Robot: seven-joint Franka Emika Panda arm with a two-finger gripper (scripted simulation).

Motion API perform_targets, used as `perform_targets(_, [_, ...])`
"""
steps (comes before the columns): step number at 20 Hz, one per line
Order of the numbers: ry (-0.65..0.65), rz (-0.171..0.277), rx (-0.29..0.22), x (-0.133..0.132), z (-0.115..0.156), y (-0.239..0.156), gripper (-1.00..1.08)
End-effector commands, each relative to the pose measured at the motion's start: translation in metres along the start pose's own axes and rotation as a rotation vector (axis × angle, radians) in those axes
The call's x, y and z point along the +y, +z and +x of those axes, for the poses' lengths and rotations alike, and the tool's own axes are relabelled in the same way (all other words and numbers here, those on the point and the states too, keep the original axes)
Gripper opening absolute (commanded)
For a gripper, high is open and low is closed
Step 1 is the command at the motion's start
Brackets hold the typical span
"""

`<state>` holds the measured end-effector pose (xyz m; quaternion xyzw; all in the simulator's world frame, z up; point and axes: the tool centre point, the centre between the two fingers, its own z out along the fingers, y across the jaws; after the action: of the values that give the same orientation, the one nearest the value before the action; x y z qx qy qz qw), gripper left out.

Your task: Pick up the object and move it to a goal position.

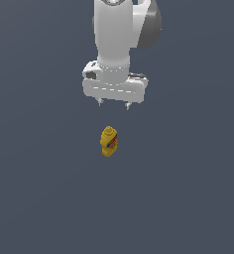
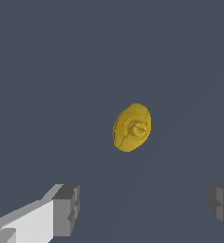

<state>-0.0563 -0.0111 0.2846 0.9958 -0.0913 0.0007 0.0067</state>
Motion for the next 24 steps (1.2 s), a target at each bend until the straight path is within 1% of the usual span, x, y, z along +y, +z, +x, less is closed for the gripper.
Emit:
perform_targets(1, [0.071, 0.003, -0.001, 0.002, 0.006, 0.009, 1.0])
perform_targets(8, [0.273, 0.01, -0.004, 0.009, 0.021, 0.035, 1.0])
perform_targets(13, [0.383, 0.012, -0.005, 0.013, 0.028, 0.05, 1.0])
perform_targets(18, [0.455, 0.012, -0.006, 0.016, 0.033, 0.059, 1.0])
perform_targets(24, [0.492, 0.012, -0.006, 0.017, 0.036, 0.064, 1.0])
